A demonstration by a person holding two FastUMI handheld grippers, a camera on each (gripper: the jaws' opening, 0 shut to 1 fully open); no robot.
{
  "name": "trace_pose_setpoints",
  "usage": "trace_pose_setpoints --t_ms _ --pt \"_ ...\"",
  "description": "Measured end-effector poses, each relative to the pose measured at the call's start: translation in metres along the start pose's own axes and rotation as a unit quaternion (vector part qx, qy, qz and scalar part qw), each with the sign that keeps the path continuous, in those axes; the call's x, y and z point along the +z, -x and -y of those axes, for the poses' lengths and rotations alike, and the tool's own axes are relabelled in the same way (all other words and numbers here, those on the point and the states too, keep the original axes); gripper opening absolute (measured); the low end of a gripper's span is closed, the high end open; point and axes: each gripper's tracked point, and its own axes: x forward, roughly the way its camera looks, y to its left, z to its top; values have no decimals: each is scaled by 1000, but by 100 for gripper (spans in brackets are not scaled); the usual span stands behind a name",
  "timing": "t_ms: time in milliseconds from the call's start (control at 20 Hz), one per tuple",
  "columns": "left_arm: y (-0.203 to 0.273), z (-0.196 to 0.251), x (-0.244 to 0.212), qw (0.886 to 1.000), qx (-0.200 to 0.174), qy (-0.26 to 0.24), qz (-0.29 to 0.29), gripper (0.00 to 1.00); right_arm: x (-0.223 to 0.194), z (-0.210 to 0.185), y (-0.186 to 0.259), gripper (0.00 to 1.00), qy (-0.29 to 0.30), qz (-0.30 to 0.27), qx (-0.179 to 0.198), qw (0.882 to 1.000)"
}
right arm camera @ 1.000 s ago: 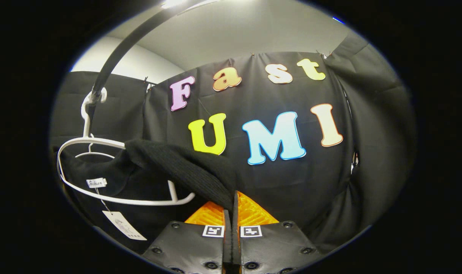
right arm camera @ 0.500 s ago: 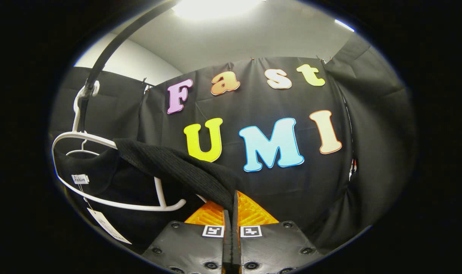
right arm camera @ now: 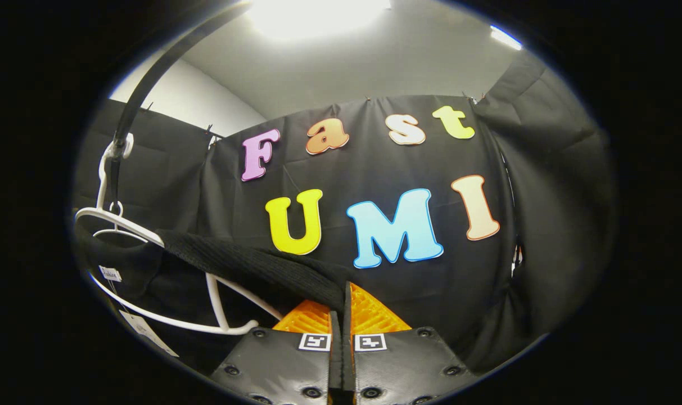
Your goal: Grasp the clothes on the hanger with both hands and then place them into the laundry hamper below.
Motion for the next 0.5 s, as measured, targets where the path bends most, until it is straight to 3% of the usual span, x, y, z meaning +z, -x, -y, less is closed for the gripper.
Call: trace_pose_setpoints --t_ms 300,400,500 --pt "0 -7 -9 1000 -7 20 -3 1 -10 10 -2 0 -9 2 -13 1000" --pt "-4 -16 -24 999 0 33 -19 1 -19 13 -5 5 -14 -10 -16 1000" --pt "-2 -21 -36 998 6 52 -31 1 -26 13 -4 0 -16 -18 -16 1000"
